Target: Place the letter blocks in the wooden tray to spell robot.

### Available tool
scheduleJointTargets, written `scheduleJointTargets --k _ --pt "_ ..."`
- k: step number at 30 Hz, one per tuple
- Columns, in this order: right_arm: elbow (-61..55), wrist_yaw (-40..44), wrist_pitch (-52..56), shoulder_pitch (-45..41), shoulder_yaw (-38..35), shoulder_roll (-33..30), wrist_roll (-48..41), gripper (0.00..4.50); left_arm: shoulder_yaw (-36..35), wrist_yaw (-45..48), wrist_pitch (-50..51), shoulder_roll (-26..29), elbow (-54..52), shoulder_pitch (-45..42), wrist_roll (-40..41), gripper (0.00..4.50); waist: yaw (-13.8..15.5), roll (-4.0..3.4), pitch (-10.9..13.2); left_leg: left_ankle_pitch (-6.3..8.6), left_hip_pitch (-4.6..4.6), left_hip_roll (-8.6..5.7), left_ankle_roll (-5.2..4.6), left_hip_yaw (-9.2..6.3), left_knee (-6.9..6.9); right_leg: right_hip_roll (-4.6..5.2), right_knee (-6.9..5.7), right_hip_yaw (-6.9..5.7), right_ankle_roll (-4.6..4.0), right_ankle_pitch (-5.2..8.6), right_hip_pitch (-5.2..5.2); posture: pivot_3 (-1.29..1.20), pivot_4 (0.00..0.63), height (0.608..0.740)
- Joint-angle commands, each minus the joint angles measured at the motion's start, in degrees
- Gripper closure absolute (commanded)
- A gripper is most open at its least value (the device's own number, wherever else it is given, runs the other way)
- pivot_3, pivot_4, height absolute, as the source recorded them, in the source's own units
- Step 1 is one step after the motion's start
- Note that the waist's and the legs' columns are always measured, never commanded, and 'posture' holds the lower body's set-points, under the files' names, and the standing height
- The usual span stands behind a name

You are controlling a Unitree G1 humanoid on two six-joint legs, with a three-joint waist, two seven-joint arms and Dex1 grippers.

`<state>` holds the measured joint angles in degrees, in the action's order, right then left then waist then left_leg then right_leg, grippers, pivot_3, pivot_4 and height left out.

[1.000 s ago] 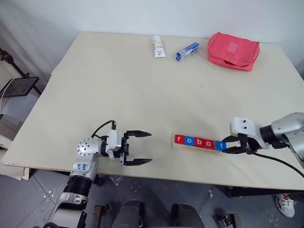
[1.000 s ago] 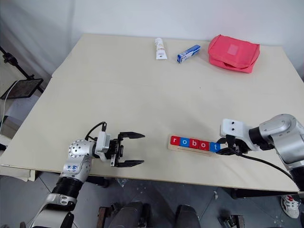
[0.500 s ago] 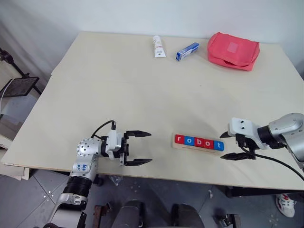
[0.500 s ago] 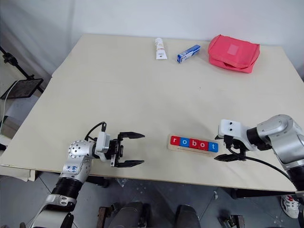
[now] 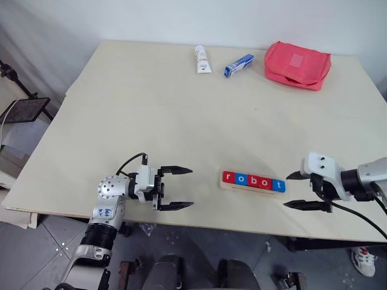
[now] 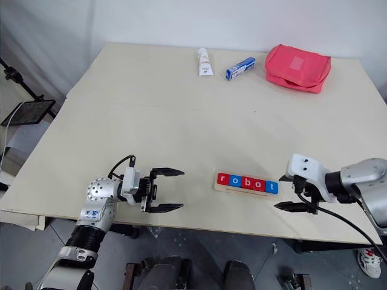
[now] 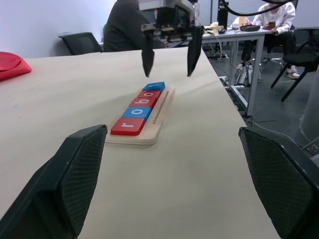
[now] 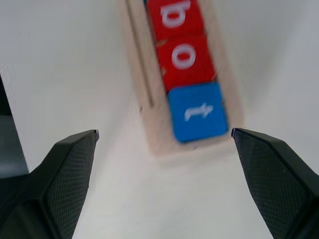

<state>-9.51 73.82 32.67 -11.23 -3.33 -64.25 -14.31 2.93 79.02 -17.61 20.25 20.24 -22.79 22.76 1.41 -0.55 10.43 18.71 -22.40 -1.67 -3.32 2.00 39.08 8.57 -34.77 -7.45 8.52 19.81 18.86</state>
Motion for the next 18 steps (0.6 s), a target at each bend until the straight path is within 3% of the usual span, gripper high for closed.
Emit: scheduleJointTargets --k 1,11,18 --pt "-3.64 -1.55 1.66 1.63 -4.29 0.3 -3.18 1.0 -0.06 0.36 -0.74 -0.23 0.01 -0.97 0.47 0.0 0.01 0.0 0.0 0.0 0.0 0.01 0.0 0.0 0.0 -0.01 -0.01 -0.01 0.0 0.0 0.0 0.0 0.15 0.74" --pt "-2.07 -4.78 0.96 1.71 -1.55 1.35 -2.87 4.46 -0.09 0.79 -0.46 -0.06 -0.25 -0.95 0.56 0.0 -0.03 0.0 0.0 0.0 0.0 0.01 0.0 -0.01 0.0 0.0 0.0 0.0 0.0 0.0 0.0 0.0 0.15 0.74" --pt "1.05 -5.64 -0.9 -1.12 2.6 3.37 -1.49 4.46 -0.38 0.6 -0.13 0.65 -1.61 0.12 0.75 0.0 -0.07 0.0 0.0 0.0 0.0 0.0 0.0 -0.01 0.0 0.0 0.0 -0.01 0.0 0.0 0.0 0.0 0.15 0.74"
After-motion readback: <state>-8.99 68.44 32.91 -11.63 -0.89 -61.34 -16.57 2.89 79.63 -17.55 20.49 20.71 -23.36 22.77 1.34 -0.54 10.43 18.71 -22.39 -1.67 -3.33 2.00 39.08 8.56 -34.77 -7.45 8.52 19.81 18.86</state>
